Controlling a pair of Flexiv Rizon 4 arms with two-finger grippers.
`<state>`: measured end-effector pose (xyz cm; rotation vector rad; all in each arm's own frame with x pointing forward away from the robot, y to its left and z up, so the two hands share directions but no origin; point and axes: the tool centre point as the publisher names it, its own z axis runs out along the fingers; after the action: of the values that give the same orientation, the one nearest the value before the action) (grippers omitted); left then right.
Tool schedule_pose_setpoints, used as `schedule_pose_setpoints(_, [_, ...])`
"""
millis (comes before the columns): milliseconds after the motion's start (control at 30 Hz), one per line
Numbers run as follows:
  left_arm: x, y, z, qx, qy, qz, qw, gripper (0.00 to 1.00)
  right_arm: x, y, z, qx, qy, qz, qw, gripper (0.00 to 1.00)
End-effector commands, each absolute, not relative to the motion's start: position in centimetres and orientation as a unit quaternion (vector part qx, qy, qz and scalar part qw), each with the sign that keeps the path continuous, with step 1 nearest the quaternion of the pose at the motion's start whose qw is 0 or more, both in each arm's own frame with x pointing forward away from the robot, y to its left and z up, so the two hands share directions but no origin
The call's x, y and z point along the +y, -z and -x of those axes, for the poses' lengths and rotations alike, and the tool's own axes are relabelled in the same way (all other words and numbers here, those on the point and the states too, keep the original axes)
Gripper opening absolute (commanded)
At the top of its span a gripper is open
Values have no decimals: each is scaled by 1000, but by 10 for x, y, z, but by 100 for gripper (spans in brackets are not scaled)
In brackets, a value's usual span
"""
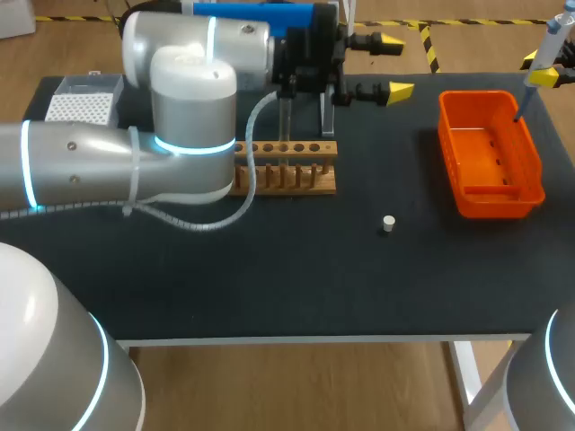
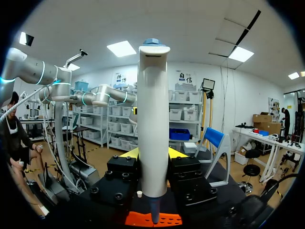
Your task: Invert the test tube, pick up the pipette, mount the tip to pipette, aspirate from beaker and dispense into the tube, eject the tip, return the pipette, and cap with the stopper.
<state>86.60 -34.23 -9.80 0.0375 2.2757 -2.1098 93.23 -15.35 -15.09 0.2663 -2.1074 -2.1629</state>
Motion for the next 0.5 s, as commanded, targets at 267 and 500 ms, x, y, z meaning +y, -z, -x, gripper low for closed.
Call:
schedule_pose_setpoints(267, [-290, 121, -857, 713, 701, 6, 32, 100, -154, 150, -933, -695, 711, -88, 55, 0])
schedule_pose_setpoints(500, [-270, 123, -862, 718, 695, 15, 32, 100, -154, 150, -933, -695, 711, -88, 55, 0])
